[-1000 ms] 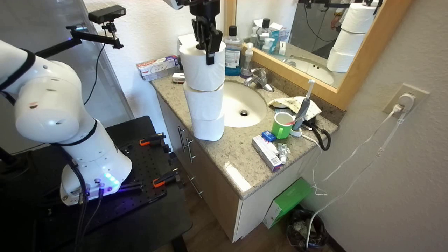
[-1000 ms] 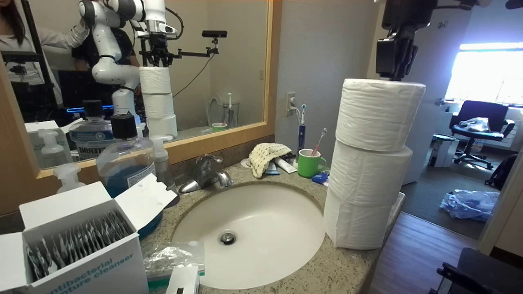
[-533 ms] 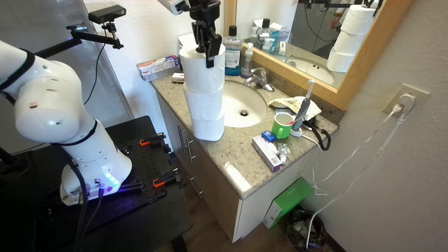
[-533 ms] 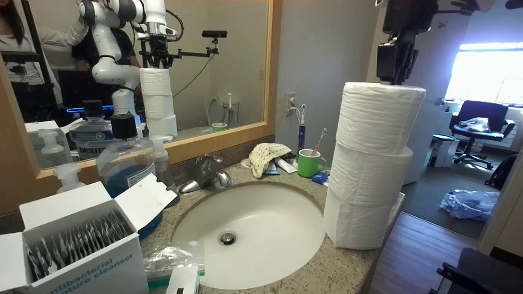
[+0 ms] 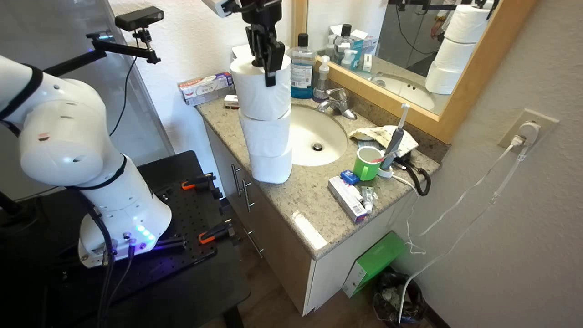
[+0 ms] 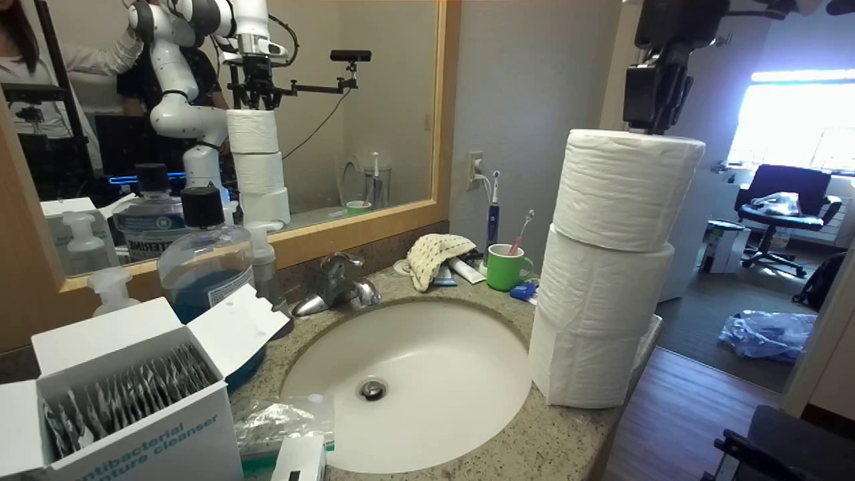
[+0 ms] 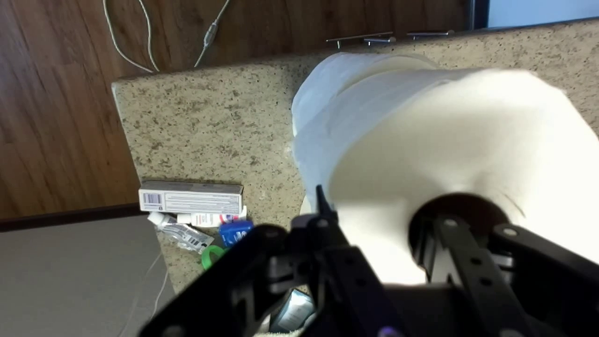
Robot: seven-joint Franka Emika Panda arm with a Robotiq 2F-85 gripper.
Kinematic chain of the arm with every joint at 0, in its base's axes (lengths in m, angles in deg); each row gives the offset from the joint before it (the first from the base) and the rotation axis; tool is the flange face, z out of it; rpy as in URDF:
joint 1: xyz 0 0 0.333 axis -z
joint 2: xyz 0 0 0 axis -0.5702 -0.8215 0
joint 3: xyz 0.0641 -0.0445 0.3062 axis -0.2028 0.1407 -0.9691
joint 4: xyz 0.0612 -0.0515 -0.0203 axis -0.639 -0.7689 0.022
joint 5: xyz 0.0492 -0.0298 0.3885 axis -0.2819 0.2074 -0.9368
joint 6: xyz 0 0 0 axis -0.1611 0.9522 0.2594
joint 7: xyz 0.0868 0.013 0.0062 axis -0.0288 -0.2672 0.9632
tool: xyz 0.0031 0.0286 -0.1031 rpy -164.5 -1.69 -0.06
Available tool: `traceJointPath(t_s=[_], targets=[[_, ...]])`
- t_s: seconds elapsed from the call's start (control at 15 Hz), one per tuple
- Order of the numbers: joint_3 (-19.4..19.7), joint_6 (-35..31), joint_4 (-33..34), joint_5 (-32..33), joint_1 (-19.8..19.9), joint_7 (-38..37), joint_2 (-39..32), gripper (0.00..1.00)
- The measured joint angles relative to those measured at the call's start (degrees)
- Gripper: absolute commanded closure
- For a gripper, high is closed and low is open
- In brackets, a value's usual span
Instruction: Stack the tissue rolls together
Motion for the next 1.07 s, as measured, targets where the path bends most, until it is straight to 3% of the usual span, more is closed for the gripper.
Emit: traceJointPath(t_s=[0.07,0.2,0.27,0.33,0.4,0.6,0.87,0.93,1.0,1.07], targets=[[0.00,0.00,-0.14,0.00,0.00,0.00,0.21,0.36],[0.00,0.00,-0.23,0.00,0.00,0.00,0.53,0.32],[0.00,0.00,-0.26,0.00,0.00,0.00,0.67,0.46],[-0.01,0.00,-0.26,0.00,-0.02,0.00,0.80,0.69],[-0.01,0.00,-0.25,0.00,-0.01,0.00,0.98,0.71],[-0.01,0.00,-0.26,0.00,-0.02,0.00,1.41,0.88],[-0.01,0.00,-0.26,0.00,-0.02,0.00,1.44,0.91],[-0.01,0.00,-0.26,0.00,-0.02,0.00,1.44,0.65],[-0.01,0.00,-0.25,0.00,-0.02,0.00,1.44,0.61],[-0.02,0.00,-0.25,0.00,-0.02,0.00,1.45,0.63]])
